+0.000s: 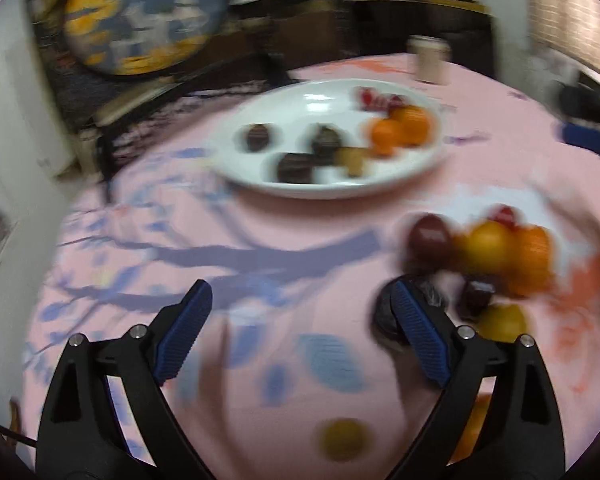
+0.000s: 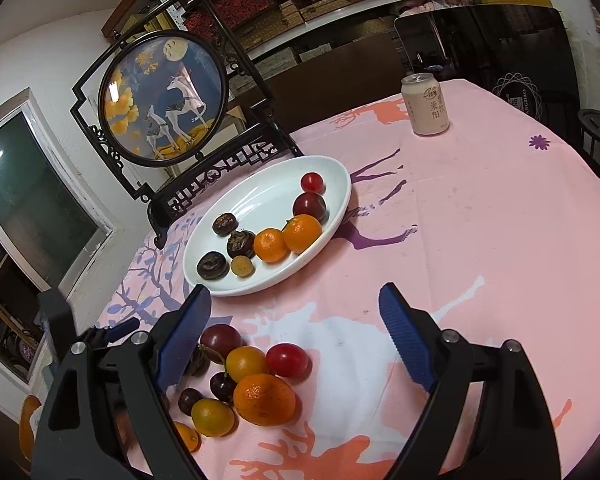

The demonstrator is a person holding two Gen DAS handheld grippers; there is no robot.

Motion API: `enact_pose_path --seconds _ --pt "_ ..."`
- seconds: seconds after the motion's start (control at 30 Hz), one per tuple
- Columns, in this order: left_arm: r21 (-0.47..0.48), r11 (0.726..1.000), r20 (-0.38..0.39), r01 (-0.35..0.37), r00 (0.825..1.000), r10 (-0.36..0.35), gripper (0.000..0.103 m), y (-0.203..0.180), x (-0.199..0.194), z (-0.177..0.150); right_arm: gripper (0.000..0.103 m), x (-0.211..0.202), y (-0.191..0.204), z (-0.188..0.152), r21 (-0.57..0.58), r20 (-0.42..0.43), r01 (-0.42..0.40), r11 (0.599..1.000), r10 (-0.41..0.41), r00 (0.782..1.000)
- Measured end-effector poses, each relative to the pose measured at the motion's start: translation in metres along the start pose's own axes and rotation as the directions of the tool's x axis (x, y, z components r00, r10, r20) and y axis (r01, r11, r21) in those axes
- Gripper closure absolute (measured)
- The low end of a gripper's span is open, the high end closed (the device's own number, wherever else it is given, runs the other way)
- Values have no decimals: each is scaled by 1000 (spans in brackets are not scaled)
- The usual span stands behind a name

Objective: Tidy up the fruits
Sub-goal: 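Grasp a dark brown fruit with left tool while right tool grasps an orange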

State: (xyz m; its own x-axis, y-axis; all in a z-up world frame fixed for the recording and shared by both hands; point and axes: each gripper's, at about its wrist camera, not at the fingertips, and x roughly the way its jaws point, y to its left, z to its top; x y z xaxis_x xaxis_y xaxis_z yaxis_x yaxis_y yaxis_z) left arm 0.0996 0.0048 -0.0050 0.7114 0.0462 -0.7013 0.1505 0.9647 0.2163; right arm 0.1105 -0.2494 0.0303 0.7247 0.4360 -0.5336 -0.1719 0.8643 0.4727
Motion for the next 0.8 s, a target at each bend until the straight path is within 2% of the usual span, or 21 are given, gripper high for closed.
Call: enact_pose_path --seconds 0.07,0.13,0.2,0.27,0.33,0.4,0.5,0.53,0.63,0.73,0.8 --pt "-95 995 -53 -5 999 0 13 23 11 -1 17 -1 1 0 -3 2 -7 1000 7 1000" --pt "-154 987 -51 52 997 -61 14 32 10 -1 17 -1 1 1 -5 3 -8 1000 8 1000" --pt "-113 987 9 117 993 -117 14 21 -5 1 17 0 0 1 -4 1 -4 1000 4 1000" --pt "-43 990 35 132 991 -131 14 5 -13 2 17 2 -1 1 -2 -5 0 1000 0 1000" --pt "24 994 14 104 994 -104 12 -14 -6 2 17 3 -1 0 -1 -9 1 1000 -1 1000" --pt "49 994 -16 102 995 -101 11 -23 4 2 17 3 0 0 -3 -12 2 1000 -2 1000" --pt "91 995 -4 51 999 -51 11 -28 7 3 17 3 -1 0 -2 -11 5 1000 -5 1000" --pt "100 995 3 14 1000 -14 10 -25 7 4 17 4 -1 0 -1 -12 5 1000 -5 1000" --pt "33 999 -36 -11 999 12 10 -2 15 3 17 4 0 -1 -3 -20 -3 1000 3 1000" --pt "-11 999 -51 42 998 -43 12 4 16 3 17 6 5 -2 -25 -33 -9 1000 9 999" --pt "11 998 -33 68 997 -67 12 -3 14 4 17 7 7 -3 -37 -47 -15 999 13 999"
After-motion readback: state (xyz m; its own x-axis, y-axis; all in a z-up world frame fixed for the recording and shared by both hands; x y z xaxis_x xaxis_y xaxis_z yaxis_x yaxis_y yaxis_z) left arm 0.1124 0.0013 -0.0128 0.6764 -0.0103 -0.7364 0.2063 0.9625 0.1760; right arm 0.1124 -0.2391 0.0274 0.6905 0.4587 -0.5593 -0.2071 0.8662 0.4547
